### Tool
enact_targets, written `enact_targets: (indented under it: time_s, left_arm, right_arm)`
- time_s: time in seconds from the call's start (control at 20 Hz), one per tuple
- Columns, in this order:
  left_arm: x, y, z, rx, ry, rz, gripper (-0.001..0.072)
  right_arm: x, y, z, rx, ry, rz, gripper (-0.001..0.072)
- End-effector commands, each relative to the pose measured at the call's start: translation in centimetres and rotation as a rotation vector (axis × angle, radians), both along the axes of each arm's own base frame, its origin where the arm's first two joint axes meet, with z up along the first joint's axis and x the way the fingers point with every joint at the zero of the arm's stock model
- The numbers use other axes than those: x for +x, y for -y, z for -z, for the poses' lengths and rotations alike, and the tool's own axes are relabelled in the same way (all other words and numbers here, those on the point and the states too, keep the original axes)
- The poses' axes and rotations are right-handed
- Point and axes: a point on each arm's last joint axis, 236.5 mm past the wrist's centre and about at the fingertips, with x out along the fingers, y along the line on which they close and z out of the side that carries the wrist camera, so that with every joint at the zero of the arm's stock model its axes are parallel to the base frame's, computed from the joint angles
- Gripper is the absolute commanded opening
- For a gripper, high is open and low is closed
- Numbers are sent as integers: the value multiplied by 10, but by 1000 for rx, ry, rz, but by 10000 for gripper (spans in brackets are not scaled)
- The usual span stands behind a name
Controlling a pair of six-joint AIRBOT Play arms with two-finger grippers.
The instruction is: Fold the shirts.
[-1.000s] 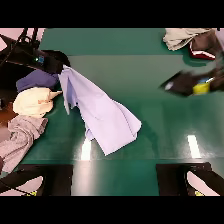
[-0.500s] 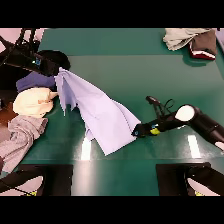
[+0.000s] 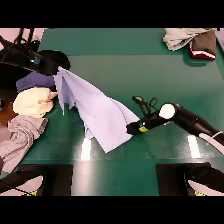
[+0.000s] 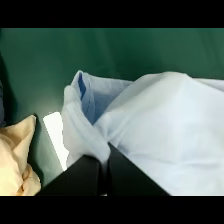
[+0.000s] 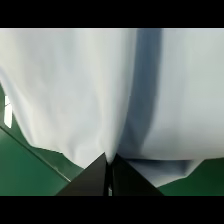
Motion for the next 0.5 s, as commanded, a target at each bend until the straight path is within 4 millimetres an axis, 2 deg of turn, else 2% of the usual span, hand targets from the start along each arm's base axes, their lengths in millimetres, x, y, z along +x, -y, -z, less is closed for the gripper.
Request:
enact_targets:
  time_s: [0.0,0.1,0.2,0.25,0.3,0.4,0.45]
  left_arm:
    - [-3,10,-82,-92,183,-1,25]
    - [-24,17,-163,-164,365,30,25]
    - [-62,19,-236,-218,535,62,25]
    - [-86,19,-266,-241,611,77,25]
    - [-109,19,-288,-259,672,93,25]
    - [-154,19,-322,-306,778,121,25]
    - [-177,20,-337,-331,827,138,25]
  right_arm:
    - [50,3,-90,106,204,47,14]
    - [84,29,-185,194,429,145,14]
    - [93,68,-281,252,659,244,13]
    - [89,87,-321,265,760,285,13]
    - [79,106,-359,268,853,319,13]
    - [52,136,-412,247,995,374,13]
    - [39,149,-431,225,1052,403,13]
